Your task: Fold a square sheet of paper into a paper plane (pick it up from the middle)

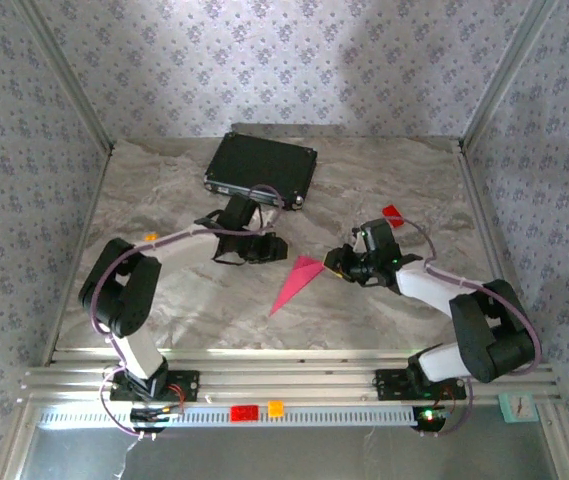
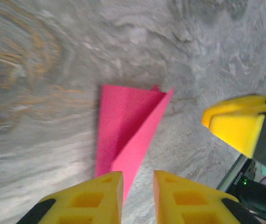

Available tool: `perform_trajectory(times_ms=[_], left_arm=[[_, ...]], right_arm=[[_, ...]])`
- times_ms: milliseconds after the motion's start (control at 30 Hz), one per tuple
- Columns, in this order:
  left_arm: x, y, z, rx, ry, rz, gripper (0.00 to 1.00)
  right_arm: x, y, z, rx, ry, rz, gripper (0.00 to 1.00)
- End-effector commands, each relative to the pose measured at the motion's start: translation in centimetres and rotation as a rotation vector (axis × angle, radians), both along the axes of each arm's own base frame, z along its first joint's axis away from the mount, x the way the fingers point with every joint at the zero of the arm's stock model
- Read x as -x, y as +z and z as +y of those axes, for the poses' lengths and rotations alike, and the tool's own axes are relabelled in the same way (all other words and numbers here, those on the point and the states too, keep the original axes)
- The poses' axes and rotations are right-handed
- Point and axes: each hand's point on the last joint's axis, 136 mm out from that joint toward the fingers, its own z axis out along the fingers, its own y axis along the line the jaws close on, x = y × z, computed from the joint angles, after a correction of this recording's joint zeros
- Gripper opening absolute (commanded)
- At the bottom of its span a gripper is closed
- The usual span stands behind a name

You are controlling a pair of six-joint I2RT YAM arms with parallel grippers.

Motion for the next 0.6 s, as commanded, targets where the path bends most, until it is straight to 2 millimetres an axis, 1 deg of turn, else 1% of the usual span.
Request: perform_trajectory(times_ms=[0,100,200,267,400,567], left_arm=[[0.0,-0.6,-0.2,0.047,-0.037,0.083,0.26],[-0.4,-1.0,-0.6,0.067,-0.054,0.12,0.27],[-0.4,-1.6,-1.0,0.071,-0.071,0.155,0.28],[-0.3,-1.9,-1.5,0.09,-0.091,0.183,0.28],[-0.4,-2.7,-1.5,0.077,-0.091,0.195,0.28],[-0.4,-4.2,-1.3,0.033,-0.106,0.232,0.28]], right_arm=[[0.9,-0.4,0.2,0.026,-0.009,0.043,0.26],[1.2,-0.5,0.9,0.046,0.003,0.045,0.26],[1.4,-0.9,1.6,0.052,0.013,0.055,0.26],[1.5,-1.2,2.0,0.054,0.021,0.065,0.24],[1.6,-1.7,2.7,0.061,0.04,0.077,0.19],[1.7,-2.6,2.9,0.081,0.047,0.101,0.18]])
